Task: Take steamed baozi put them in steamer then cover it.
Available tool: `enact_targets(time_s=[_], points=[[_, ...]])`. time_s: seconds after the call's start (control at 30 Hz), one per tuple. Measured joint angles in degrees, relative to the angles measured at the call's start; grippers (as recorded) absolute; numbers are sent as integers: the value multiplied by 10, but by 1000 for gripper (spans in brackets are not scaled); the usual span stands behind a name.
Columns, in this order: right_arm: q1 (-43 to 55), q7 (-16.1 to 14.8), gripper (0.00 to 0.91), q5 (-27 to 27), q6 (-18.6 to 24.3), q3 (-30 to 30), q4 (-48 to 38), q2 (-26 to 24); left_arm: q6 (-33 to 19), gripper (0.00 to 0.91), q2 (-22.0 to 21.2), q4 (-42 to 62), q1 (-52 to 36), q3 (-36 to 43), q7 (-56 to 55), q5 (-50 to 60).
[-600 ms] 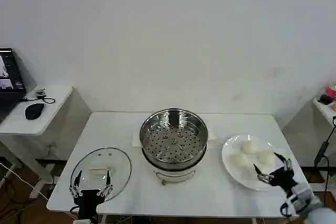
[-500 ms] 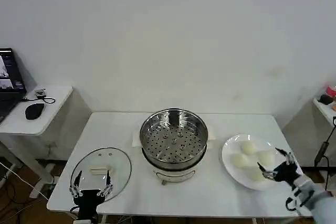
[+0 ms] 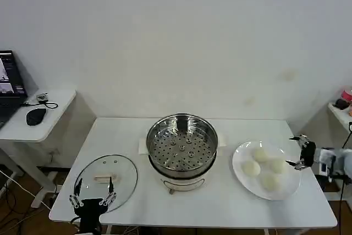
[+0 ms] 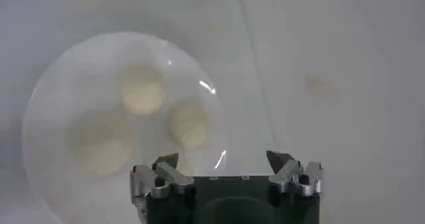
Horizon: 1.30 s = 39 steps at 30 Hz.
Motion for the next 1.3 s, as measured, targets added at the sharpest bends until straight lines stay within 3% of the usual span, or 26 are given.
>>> enact_targets(time_s=[0.27, 0.53, 1.0, 1.3], points=[[177, -42, 907, -32, 11, -179, -108, 37, -5, 907, -6, -5, 0, -1, 0, 11], [262, -54, 907, -47, 17, -290, -183, 82, -6, 907, -6, -7, -9, 1, 1, 15], [323, -54, 907, -75, 22, -370, -265, 147, -7, 907, -6, 0, -19, -1, 1, 18], [332, -58, 786, -84, 18, -392, -284, 160, -7, 907, -6, 2, -20, -2, 1, 20]])
